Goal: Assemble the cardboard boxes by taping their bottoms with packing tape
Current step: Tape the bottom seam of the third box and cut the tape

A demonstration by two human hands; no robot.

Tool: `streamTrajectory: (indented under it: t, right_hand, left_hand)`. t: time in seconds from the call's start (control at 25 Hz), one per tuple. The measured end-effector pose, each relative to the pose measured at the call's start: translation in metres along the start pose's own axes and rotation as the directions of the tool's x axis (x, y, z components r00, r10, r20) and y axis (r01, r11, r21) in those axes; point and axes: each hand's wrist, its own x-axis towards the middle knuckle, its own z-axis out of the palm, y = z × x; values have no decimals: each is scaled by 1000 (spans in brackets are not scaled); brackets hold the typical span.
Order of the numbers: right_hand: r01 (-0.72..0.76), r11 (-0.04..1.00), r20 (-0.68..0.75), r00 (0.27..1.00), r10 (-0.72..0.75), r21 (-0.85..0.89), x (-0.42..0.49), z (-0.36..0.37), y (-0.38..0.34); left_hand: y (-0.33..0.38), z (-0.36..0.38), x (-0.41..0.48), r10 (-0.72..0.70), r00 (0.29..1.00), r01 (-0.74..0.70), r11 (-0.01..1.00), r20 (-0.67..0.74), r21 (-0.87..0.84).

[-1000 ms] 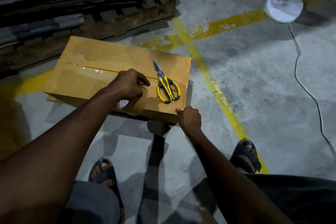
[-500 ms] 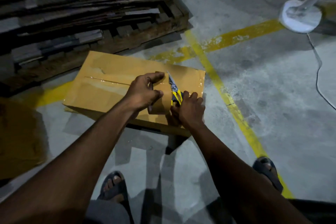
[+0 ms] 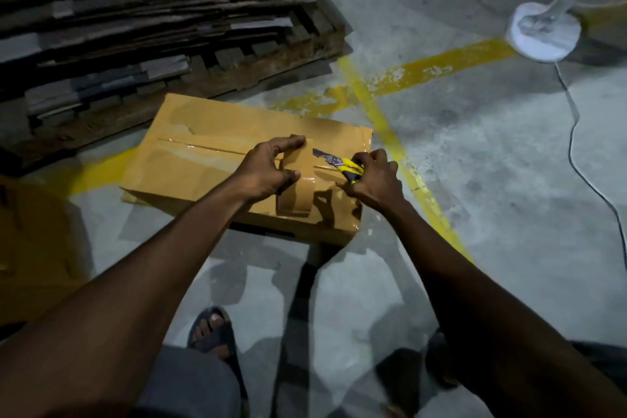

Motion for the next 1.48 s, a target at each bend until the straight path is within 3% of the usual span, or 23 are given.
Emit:
streamTrajectory:
  t: [0.08,0.32,0.76,1.16,1.32,1.48]
  right_hand:
    - [80,996,35,996,-82,45,-9,-19,9]
    - [217,963,100,967,-235,163,-20,-43,14]
    - [186,941,196,949,-247,283,-26,-59,18]
    - [217,905,179,938,-297,366,-25,-49,20]
    - [223,904,193,932,-307,364,-19,-43,23]
    - [226,901,201,928,-315,369,-17,-35,26]
  left_hand:
    - [-4,2,-5,-12,999,10,998,30,60]
    - [6,22,-9,-45,996,45,999,82,3]
    - [-4,19,2,-65,990,57,996,124,69]
    - [-14,23,4,65,991,-108,900,113,423]
    - [-22,17,10,-25,996,-29,829,89,559]
    - [-28,14,12,-66,993,4,834,93,553]
